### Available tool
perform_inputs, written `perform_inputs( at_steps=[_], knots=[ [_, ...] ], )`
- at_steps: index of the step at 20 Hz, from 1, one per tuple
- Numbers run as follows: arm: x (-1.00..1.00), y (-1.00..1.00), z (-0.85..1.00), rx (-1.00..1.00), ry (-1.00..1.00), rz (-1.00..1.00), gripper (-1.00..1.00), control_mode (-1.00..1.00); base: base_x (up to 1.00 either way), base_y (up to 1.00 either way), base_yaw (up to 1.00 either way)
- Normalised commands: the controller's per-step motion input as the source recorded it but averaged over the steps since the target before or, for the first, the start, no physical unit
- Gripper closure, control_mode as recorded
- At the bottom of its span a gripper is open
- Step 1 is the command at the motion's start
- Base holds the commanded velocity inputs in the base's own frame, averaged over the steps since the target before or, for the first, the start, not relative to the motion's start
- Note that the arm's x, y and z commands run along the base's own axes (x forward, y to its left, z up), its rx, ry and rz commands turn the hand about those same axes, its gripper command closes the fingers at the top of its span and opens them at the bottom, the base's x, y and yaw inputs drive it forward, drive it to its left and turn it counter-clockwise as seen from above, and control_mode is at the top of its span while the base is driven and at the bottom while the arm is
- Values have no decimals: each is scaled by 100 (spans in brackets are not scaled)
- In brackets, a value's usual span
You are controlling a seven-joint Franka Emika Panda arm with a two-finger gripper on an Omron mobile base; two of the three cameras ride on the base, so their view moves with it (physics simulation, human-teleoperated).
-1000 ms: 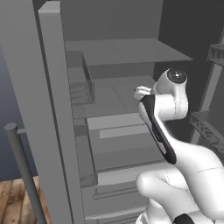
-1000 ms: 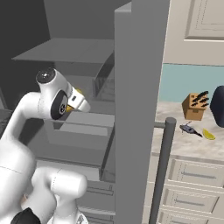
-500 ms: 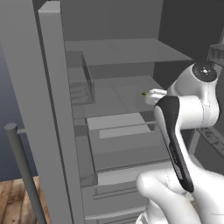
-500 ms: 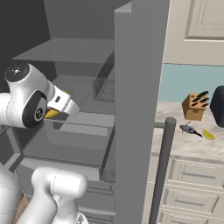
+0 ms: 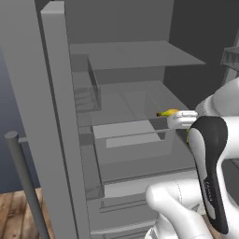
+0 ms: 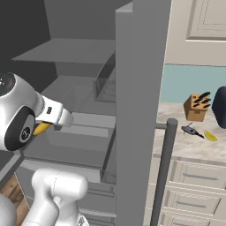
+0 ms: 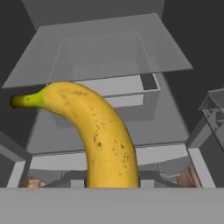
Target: Open the fridge, remove the banana, lemon wedge, and fish, and place them on any counter.
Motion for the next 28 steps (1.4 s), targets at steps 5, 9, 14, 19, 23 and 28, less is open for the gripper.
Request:
perform_inputs(
  at_steps=[5, 9, 14, 19, 23, 28],
  knots=[
    [0, 0, 4, 0, 1, 6, 100, -100, 0, 0, 0],
    [0, 0, 0, 0, 0, 0, 100, -100, 0, 0, 0],
    [0, 0, 0, 0, 0, 0, 100, -100, 0, 0, 0],
    [0, 0, 0, 0, 0, 0, 100, 100, 0, 0, 0],
    [0, 0, 0, 0, 0, 0, 100, 100, -53, 2, 0],
    [0, 0, 0, 0, 0, 0, 100, 100, -97, 1, 0]
  ],
)
